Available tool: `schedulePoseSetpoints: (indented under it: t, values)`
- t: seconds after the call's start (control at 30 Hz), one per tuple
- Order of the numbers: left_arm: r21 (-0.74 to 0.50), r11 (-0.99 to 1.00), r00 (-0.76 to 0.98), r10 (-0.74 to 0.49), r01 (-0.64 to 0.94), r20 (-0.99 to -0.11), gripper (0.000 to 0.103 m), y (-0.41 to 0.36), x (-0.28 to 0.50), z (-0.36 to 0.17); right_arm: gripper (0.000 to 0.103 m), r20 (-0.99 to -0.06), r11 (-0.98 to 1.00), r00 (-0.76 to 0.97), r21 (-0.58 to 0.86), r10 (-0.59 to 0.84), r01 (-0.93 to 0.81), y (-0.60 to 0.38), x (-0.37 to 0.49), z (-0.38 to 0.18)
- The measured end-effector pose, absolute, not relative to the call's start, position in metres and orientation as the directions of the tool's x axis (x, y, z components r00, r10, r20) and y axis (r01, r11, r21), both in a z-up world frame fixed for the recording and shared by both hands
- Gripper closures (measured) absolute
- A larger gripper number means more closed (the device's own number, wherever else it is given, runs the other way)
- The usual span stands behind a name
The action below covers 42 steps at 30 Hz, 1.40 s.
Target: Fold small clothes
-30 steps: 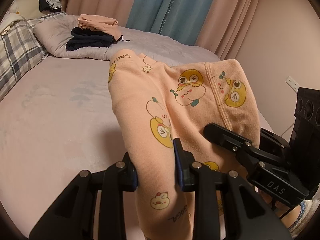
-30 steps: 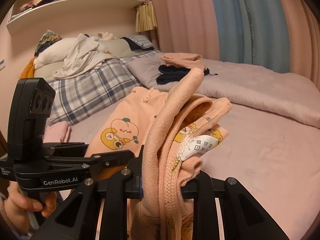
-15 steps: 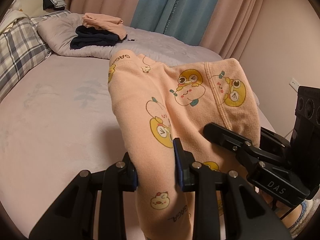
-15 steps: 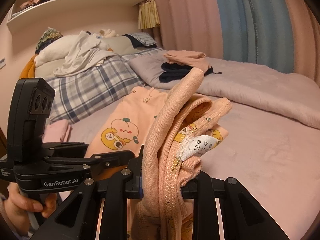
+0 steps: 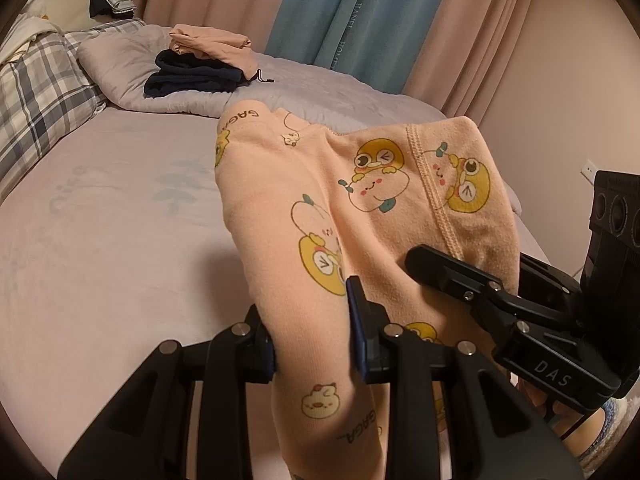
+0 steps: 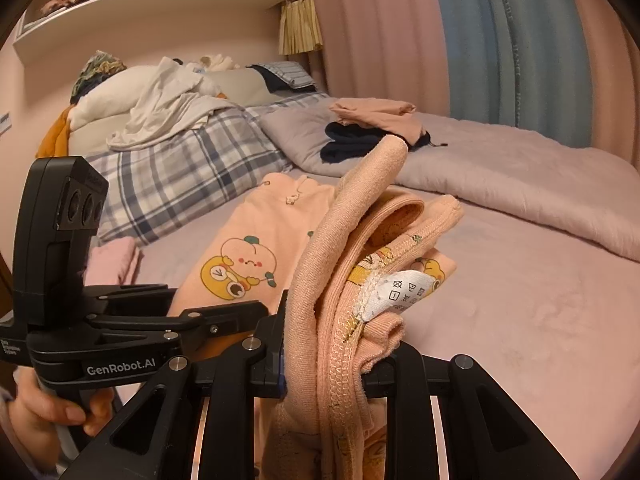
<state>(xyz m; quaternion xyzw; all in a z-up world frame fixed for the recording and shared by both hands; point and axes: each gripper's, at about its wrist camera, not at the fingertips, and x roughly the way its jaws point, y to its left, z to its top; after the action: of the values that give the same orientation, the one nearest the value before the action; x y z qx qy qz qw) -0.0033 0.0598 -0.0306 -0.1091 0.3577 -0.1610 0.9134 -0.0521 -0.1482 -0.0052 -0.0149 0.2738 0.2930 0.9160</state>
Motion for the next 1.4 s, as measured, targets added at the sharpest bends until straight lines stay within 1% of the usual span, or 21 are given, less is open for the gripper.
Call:
schedulePoseSetpoints:
  t: [0.7, 1.4]
  values:
    - [-0.308, 0.929, 0.674, -0.363, 0.206, -0.643, 0.075, 0.051, 0.008, -0.037, 0.077, -0.53, 0.829, 0.662, 0.158, 0.53, -0.537, -0.147, -0.034, -0.015]
    - [-0.293, 0.93, 0.653, -0.364, 0.221, -0.664, 0.075, 0.041, 0.046, -0.052, 0.077, -0.544, 0.857, 0.677, 0.18, 0.496, -0.484, -0.142, -0.011, -0.028]
